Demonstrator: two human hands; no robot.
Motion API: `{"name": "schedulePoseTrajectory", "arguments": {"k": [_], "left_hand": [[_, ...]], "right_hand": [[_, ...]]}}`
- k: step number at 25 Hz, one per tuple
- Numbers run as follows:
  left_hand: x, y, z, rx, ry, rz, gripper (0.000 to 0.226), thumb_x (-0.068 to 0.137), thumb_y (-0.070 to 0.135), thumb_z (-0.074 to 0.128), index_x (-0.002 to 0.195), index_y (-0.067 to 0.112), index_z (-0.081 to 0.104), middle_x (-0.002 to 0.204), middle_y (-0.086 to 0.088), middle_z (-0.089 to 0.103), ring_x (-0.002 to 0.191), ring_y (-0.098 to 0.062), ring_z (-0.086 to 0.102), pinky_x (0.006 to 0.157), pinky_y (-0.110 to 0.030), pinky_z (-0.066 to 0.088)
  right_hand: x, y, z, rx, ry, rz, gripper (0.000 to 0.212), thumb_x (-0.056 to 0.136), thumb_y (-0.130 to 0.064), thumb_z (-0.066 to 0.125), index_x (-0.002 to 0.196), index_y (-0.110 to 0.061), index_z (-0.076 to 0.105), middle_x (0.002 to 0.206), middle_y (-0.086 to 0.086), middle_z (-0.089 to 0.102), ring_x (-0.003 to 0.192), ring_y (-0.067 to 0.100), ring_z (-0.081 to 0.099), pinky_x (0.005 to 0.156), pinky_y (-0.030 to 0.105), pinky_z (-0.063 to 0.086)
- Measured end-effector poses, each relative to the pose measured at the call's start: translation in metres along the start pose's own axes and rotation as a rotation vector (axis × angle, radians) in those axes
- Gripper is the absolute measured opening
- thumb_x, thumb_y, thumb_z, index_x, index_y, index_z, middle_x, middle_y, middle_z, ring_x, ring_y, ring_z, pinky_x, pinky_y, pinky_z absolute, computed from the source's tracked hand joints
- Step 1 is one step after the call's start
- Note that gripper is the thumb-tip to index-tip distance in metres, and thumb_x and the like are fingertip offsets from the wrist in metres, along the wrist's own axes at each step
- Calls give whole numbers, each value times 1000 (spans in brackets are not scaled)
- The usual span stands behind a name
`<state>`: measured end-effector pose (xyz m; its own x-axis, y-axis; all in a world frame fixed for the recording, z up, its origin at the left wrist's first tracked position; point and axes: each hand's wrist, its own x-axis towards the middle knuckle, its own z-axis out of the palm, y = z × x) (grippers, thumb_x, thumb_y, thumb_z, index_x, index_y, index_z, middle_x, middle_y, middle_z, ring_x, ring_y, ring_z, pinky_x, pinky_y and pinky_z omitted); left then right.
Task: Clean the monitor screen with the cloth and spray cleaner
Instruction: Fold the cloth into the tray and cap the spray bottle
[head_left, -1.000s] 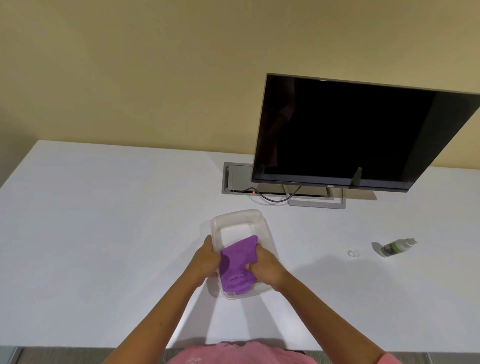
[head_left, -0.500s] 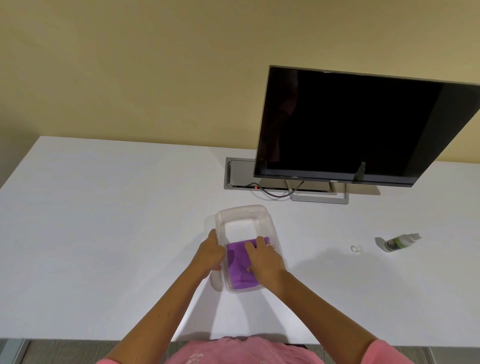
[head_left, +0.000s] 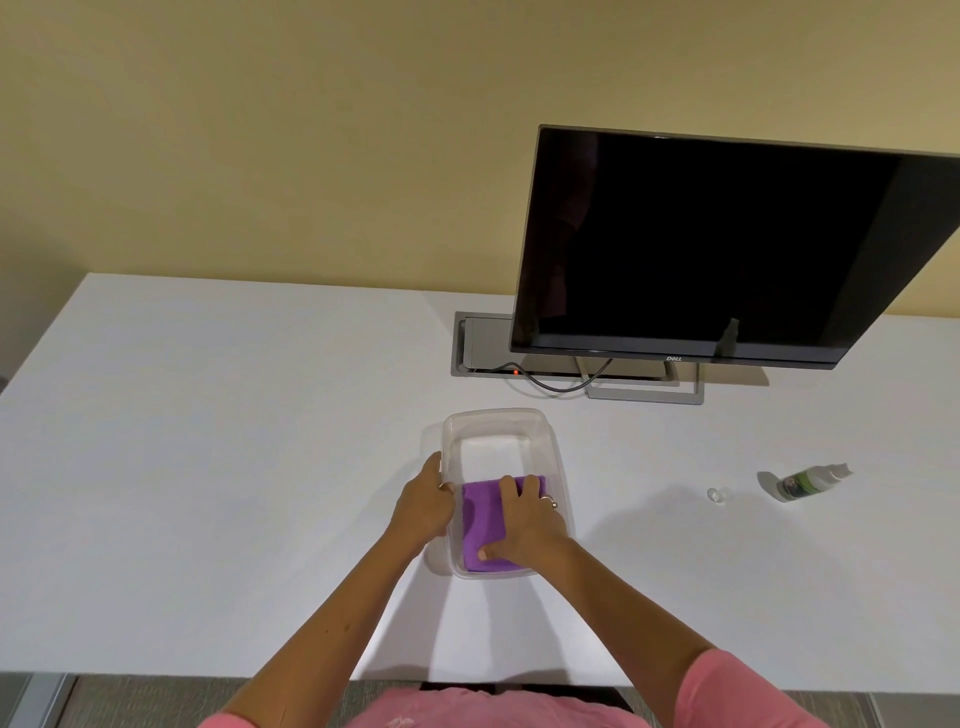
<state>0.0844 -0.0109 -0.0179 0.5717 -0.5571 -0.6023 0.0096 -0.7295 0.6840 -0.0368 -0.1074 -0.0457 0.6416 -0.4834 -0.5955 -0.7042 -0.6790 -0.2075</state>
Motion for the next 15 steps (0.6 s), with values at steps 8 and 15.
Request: {"name": "schedulePoseTrajectory", "arguments": {"k": [8, 15], "left_hand": [[6, 6, 7, 70, 51, 18, 48, 96, 10, 37, 143, 22, 34, 131, -12, 57, 112, -35, 57, 91, -52, 52], [-1, 30, 23, 236, 297, 161, 56, 94, 14, 49, 146, 12, 28, 146, -13, 42, 131, -34, 42, 107, -46, 38]], "right_hand": [[-11, 2, -15, 30, 34, -56, 76, 84, -45, 67, 142, -16, 27, 140, 9, 41, 122, 28, 51, 97, 39, 49], [-44, 50, -56, 438, 458, -93, 26, 93, -31, 56, 114, -15, 58, 96, 4, 69, 83, 21, 64, 68, 24, 46]]}}
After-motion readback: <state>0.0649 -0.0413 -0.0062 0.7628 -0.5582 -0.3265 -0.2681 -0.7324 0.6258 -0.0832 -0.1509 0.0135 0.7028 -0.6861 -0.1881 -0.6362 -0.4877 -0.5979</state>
